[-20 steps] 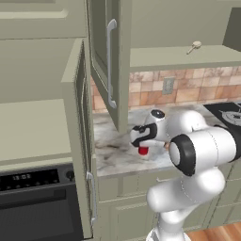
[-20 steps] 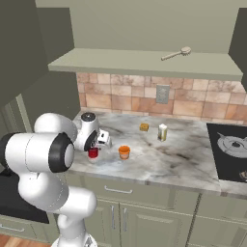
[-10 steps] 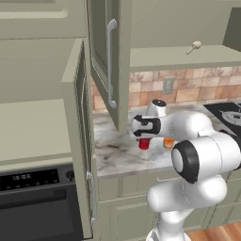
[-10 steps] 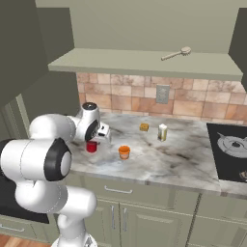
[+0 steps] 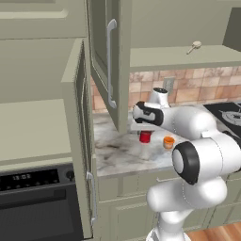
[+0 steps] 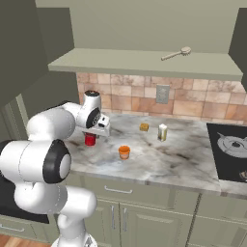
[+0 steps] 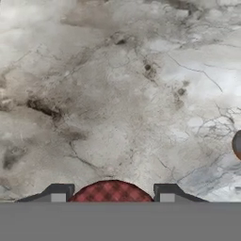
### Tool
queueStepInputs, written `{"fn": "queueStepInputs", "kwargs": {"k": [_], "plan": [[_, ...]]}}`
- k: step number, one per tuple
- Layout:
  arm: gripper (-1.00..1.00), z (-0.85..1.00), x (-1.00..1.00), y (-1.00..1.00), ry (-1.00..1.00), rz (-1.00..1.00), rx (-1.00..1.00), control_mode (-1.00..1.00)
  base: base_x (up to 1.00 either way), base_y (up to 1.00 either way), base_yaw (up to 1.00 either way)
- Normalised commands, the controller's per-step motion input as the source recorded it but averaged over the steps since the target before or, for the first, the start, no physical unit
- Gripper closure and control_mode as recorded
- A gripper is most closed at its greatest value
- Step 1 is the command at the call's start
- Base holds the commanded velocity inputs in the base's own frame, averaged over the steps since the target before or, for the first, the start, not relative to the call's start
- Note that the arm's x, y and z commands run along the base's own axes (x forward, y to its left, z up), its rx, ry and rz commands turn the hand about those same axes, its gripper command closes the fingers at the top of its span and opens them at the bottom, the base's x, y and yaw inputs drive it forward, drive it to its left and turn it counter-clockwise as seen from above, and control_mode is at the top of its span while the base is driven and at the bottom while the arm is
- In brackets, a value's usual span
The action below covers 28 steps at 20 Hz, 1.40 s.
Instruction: Pick the jam and jam from the counter and place them in the cabinets closest to them.
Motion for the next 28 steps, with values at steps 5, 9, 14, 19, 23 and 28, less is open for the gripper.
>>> {"fn": "queueStepInputs", "kwargs": {"k": [5, 9, 14, 19, 23, 28], "plan": [[1.00, 0.33, -0.17, -0.01, 0.06, -0.01, 0.03, -1.00, 0.00, 0.00, 0.00], [1.00, 0.31, -0.23, -0.03, 0.06, -0.02, 0.03, -1.00, 0.00, 0.00, 0.00], [1.00, 0.30, -0.27, -0.04, 0.05, -0.02, 0.03, -1.00, 0.00, 0.00, 0.00], [1.00, 0.29, -0.31, -0.06, 0.03, -0.02, 0.03, -1.00, 0.00, 0.00, 0.00], [1.00, 0.27, -0.33, -0.05, 0.01, -0.02, 0.03, -1.00, 0.00, 0.00, 0.00], [1.00, 0.29, -0.35, -0.04, 0.00, -0.01, 0.03, -1.00, 0.00, 0.00, 0.00]]}}
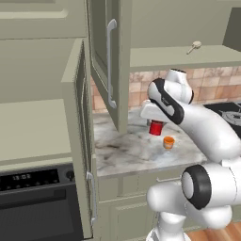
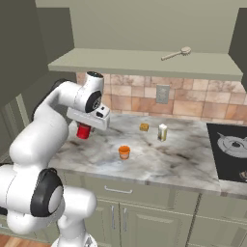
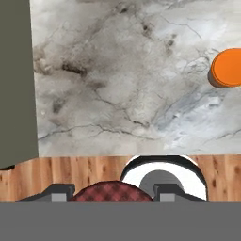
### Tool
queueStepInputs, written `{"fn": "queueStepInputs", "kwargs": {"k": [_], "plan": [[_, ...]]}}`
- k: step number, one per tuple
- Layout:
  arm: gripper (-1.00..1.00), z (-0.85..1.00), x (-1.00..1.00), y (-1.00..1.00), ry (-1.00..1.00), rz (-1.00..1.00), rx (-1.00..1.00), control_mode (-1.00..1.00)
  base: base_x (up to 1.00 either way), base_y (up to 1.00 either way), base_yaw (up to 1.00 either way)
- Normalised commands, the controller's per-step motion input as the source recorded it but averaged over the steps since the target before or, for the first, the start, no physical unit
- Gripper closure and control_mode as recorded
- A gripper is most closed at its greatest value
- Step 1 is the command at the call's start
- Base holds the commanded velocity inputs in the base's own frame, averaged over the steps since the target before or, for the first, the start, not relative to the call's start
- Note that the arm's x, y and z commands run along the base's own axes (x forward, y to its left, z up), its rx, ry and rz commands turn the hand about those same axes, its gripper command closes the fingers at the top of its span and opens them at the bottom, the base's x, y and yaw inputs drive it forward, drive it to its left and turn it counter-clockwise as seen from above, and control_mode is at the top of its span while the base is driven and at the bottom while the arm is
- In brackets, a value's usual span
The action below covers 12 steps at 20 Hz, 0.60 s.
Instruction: Pick the jam and jam from the counter and place them in the cabinets closest to them.
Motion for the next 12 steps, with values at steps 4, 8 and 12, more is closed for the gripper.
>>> {"fn": "queueStepInputs", "kwargs": {"k": [4, 8, 12], "plan": [[1.00, 0.28, -0.41, -0.01, 0.00, 0.00, 0.02, -1.00, 0.00, 0.00, 0.00], [1.00, 0.24, -0.45, 0.00, -0.01, 0.00, 0.00, -1.00, 0.00, 0.00, 0.00], [1.00, 0.21, -0.48, 0.00, -0.04, 0.00, 0.00, -1.00, 0.00, 0.00, 0.00]]}}
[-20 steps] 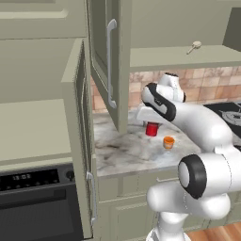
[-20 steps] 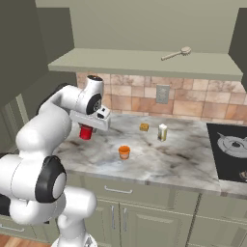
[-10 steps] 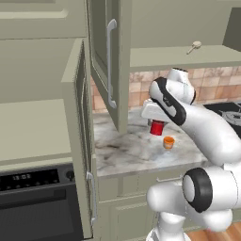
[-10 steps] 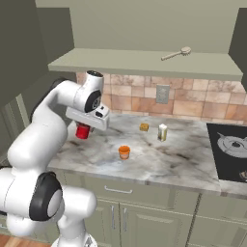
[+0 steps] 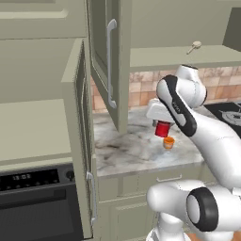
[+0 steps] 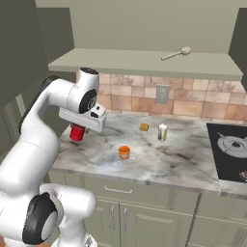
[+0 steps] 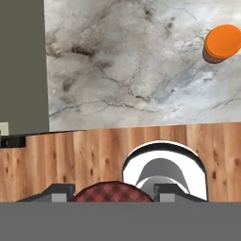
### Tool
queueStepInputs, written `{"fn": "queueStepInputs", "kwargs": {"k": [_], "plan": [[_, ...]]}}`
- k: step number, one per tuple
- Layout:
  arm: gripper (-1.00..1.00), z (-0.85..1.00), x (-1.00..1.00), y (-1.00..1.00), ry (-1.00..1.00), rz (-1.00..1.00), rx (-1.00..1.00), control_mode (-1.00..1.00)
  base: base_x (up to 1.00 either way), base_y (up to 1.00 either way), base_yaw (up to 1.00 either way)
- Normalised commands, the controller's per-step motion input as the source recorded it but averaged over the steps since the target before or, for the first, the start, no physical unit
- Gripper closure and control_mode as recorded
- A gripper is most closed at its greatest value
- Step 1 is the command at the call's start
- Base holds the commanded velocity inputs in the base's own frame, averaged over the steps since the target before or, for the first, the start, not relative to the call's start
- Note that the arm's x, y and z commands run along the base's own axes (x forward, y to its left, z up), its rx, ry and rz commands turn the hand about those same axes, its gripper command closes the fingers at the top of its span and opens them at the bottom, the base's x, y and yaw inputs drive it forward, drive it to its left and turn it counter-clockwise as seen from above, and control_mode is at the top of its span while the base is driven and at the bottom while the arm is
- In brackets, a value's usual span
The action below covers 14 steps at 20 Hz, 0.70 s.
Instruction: Pick the jam and jam from the counter and place them in the cabinets closest to them.
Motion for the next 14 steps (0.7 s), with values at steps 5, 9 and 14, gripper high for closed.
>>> {"fn": "queueStepInputs", "kwargs": {"k": [5, 9, 14], "plan": [[1.00, 0.22, -0.53, 0.00, -0.06, 0.00, 0.00, -1.00, 0.00, 0.00, 0.00], [1.00, 0.23, -0.57, -0.01, -0.10, 0.00, 0.00, -1.00, 0.00, 0.00, 0.00], [1.00, 0.22, -0.57, -0.01, -0.13, 0.00, 0.00, -1.00, 0.00, 0.00, 0.00]]}}
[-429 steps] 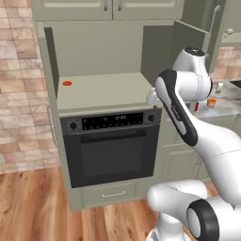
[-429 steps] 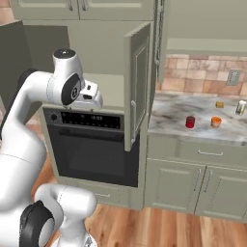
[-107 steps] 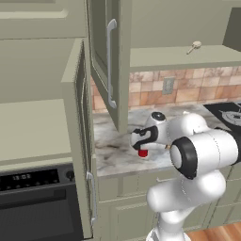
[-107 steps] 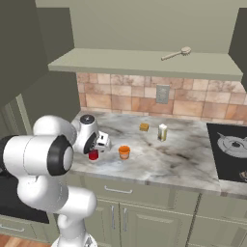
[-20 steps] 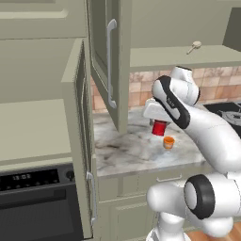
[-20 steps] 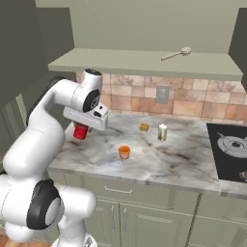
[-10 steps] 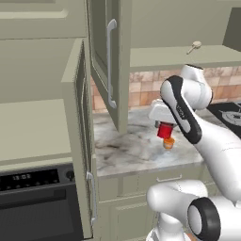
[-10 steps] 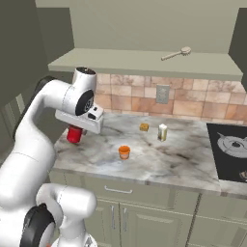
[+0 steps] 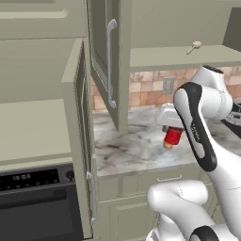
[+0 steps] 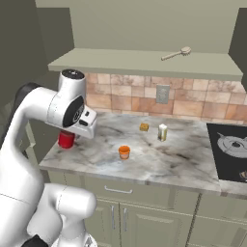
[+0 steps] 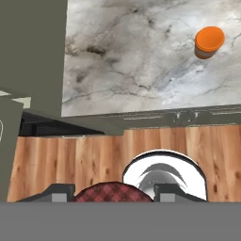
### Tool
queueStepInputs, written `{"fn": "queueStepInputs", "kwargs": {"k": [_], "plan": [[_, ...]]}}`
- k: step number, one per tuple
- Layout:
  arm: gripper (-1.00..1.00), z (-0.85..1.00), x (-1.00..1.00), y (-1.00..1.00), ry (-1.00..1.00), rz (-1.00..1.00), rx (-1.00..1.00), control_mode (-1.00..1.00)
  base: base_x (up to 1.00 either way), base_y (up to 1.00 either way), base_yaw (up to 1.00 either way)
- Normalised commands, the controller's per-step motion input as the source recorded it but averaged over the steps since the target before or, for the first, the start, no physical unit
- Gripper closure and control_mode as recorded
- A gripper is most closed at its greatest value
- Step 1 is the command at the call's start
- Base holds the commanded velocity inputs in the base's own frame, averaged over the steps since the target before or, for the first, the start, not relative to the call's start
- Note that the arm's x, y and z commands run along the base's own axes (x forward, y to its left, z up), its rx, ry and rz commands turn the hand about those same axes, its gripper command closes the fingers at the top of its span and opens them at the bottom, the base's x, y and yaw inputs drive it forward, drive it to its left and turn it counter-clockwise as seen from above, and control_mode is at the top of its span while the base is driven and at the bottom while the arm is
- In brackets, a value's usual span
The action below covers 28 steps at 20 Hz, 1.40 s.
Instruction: Pick the jam and jam from the counter and place them in the cabinets closest to them.
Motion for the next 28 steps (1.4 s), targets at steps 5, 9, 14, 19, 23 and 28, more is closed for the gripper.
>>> {"fn": "queueStepInputs", "kwargs": {"k": [5, 9, 14, 19, 23, 28], "plan": [[1.00, 0.20, -0.55, 0.00, -0.15, 0.00, 0.00, -1.00, 0.00, 0.00, 0.00], [1.00, 0.16, -0.50, 0.00, -0.13, 0.00, 0.00, -1.00, 0.00, 0.00, 0.00], [1.00, 0.08, -0.28, 0.00, -0.09, 0.00, 0.00, -1.00, 0.00, 0.00, 0.00], [1.00, 0.00, 0.00, 0.00, 0.00, 0.00, 0.00, -1.00, 0.00, 0.00, 0.00], [1.00, 0.00, 0.00, 0.00, 0.00, 0.00, 0.00, -1.00, 0.00, 0.00, 0.00], [1.00, 0.00, 0.00, 0.00, 0.00, 0.00, 0.00, 1.00, -0.16, 0.00, 0.00]]}}
